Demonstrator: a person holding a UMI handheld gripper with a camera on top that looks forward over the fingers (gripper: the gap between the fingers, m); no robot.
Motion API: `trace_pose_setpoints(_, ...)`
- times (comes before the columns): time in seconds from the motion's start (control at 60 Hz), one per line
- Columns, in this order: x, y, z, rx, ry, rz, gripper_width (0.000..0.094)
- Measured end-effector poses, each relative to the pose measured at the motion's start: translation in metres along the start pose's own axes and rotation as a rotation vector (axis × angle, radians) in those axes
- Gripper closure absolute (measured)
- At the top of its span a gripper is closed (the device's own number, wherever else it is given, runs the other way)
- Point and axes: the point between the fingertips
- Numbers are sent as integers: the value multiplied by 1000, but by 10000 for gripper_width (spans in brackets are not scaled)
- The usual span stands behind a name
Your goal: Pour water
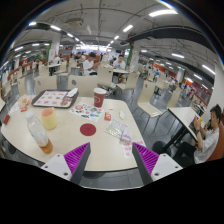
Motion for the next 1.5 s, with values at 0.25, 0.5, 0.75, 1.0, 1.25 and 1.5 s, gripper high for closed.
trace_pose_setpoints(0.25, 0, 31, 33, -3, -14, 39, 89)
trace_pose_setpoints(0.5, -6, 65, 146, -6, -139, 36, 89)
trace_pose_setpoints(0.75, 12, 30, 262, 14, -244, -89, 88)
trace_pose_setpoints(1.0, 74, -9, 297, 103, -232, -181, 135)
trace_pose_setpoints(1.25, 94, -16, 302, 111, -217, -228, 460)
trace_pose_setpoints(1.5, 70, -44, 275, 58, -133, -205, 525)
Point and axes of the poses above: the point between the fingertips, and its own axes, seen from behind it with the camera up: z to the left, y down, x forward, the way the camera looks, and after that the axes turned 8 degrees about z, right-handed
